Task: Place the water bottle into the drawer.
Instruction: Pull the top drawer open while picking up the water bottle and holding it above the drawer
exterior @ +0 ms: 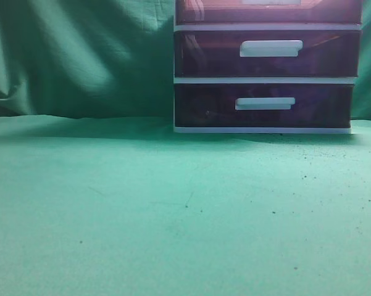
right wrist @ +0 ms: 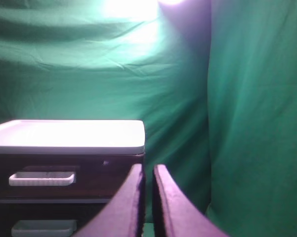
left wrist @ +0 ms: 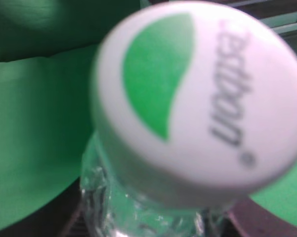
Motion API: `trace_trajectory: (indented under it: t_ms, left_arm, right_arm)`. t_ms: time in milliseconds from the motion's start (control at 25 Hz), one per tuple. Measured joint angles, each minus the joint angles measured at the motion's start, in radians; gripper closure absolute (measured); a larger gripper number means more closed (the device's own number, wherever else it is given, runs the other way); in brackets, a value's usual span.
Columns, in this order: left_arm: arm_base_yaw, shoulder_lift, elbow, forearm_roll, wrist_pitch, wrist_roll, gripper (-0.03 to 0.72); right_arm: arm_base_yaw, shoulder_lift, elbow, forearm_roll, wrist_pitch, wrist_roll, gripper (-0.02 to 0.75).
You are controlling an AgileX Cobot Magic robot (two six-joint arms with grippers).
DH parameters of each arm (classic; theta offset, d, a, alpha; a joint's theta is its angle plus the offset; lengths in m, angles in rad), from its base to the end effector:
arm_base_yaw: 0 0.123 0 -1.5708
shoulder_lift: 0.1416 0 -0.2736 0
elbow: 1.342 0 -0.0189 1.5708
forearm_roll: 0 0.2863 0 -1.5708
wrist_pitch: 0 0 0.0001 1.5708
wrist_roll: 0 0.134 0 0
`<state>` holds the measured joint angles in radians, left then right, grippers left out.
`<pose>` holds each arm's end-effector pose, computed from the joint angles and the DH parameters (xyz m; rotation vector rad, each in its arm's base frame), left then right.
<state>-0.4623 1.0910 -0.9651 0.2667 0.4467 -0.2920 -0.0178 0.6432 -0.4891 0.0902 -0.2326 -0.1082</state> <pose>0.2884 -0.1266 0.3283 0.3480 2.0153 -0.2046 0.2254 -0.0068 0.3379 0.0154 1.4061 -0.0463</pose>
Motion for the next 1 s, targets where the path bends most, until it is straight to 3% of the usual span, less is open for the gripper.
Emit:
trace_trajectory:
  t_ms: [160,280,360,600,720,800,1000]
  left_arm:
    - [0.0,-0.002,0.0,0.0,0.017,0.0,0.386]
    - [0.0,-0.002,0.0,0.0,0.017,0.0,0.386]
    - [0.0,-0.002,0.0,0.0,0.017,0.0,0.386]
    - [0.0,-0.002,0.0,0.0,0.017,0.0,0.386]
    - [0.0,-0.002,0.0,0.0,0.017,0.0,0.386]
    - [0.0,-0.002,0.0,0.0,0.017,0.0,0.386]
    - [0.0,-0.002,0.0,0.0,0.017,0.0,0.386]
  right_arm:
    - [0.0,0.203,-0.165,-0.007,0.041,0.038,0.69]
    - [0.0,0.34,-0.28,-0.083,0.093,0.049,0.69]
    - [0.012,0.42,-0.352,-0.21,0.121,0.051,0.69]
    - [0.15,0.647,-0.516,-0.848,0.126,0.051,0.69]
    - [0.196,0.757,-0.576,-1.083,0.111,0.051,0.69]
    - [0.203,0.826,-0.612,-1.182,0.091,0.025,0.69]
    - [0.203,0.942,-0.669,-1.252,0.059,-0.193,0.505]
